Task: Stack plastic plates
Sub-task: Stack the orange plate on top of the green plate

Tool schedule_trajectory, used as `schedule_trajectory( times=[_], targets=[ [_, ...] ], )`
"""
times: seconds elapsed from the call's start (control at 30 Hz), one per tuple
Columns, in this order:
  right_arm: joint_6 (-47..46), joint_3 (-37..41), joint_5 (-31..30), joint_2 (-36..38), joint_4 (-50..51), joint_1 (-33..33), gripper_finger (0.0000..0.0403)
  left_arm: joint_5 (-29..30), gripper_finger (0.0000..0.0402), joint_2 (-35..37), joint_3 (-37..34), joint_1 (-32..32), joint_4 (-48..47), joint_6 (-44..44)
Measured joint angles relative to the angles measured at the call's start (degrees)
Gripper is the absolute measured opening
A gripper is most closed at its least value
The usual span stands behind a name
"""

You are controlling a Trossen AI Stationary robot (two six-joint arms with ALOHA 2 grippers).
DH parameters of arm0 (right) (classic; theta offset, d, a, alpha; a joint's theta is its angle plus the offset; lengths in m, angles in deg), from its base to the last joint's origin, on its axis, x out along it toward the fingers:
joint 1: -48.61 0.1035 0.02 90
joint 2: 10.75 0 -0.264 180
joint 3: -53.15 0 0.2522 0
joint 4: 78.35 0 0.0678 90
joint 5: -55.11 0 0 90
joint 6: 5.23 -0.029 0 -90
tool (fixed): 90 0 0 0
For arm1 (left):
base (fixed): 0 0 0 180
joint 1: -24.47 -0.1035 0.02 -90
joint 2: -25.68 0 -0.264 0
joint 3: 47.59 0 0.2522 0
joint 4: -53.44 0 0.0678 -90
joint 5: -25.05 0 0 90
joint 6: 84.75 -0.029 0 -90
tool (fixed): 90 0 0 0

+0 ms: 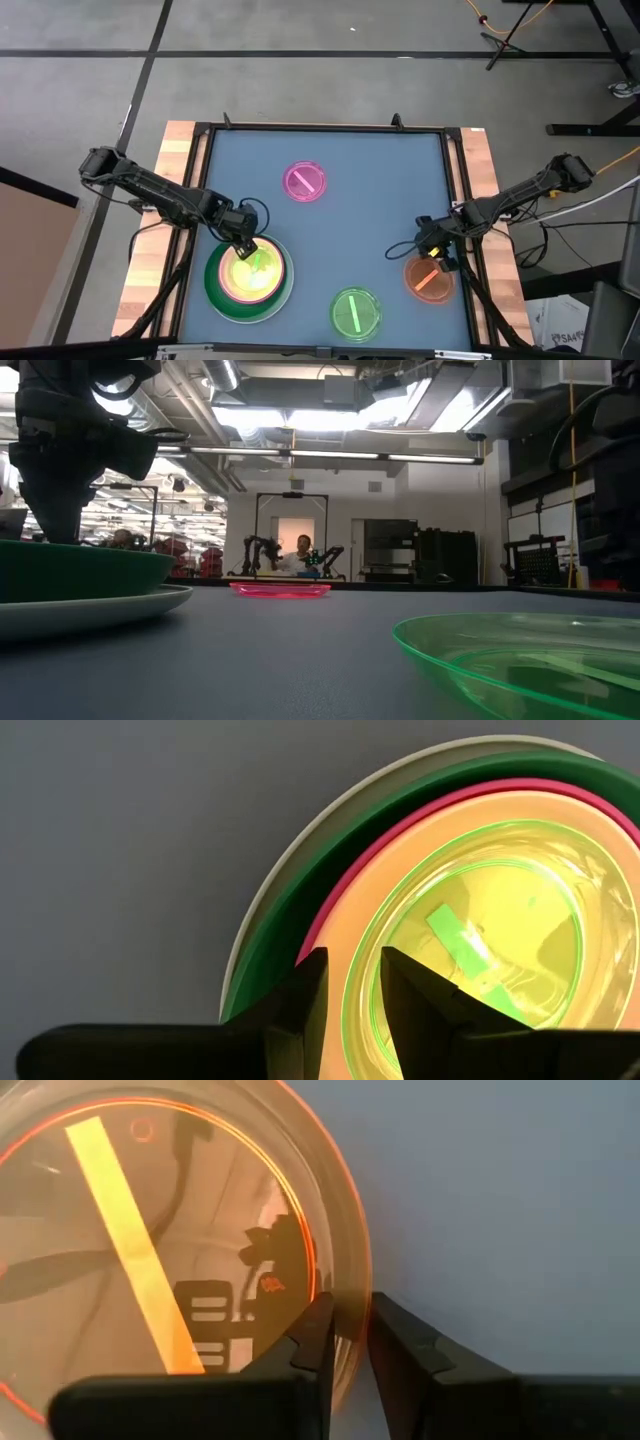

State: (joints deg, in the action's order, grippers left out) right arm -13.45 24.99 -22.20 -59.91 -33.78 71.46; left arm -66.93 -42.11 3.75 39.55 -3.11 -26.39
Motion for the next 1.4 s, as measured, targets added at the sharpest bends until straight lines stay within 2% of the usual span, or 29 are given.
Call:
schedule_trajectory(
  times=[0.23, 0.47, 0.7, 0.97, 1.23, 1.4],
  targets=[
    [0.26, 0.02, -0.09, 0.00, -0.40, 0.00, 0.0006, 0.00, 0.0088, 0.00, 0.00, 0.00, 0.00, -0.02],
    [0.30, 0.07, -0.09, -0.07, -1.02, 0.00, 0.0006, 0.00, 0.0088, 0.00, 0.00, 0.00, 0.36, 0.00],
    [0.69, 0.09, -0.13, -0.07, -1.58, 0.00, 0.0002, 0.00, 0.0088, 0.00, 0.00, 0.01, 4.73, -0.01],
    [1.38, 0.22, -0.34, -0.11, -8.51, 0.02, 0.0000, 0.00, 0.0088, 0.00, 0.00, 0.00, 9.06, -0.02],
    [1.44, 0.20, -5.72, -0.11, -13.60, 0.02, 0.0000, 0.26, 0.0089, 0.00, 0.00, 0.02, 15.85, -0.02],
    [1.43, 0.17, -12.21, -0.09, -17.62, 0.01, 0.0000, 4.43, 0.0089, 0.00, 0.00, -0.01, 23.13, -0.01]
  ],
)
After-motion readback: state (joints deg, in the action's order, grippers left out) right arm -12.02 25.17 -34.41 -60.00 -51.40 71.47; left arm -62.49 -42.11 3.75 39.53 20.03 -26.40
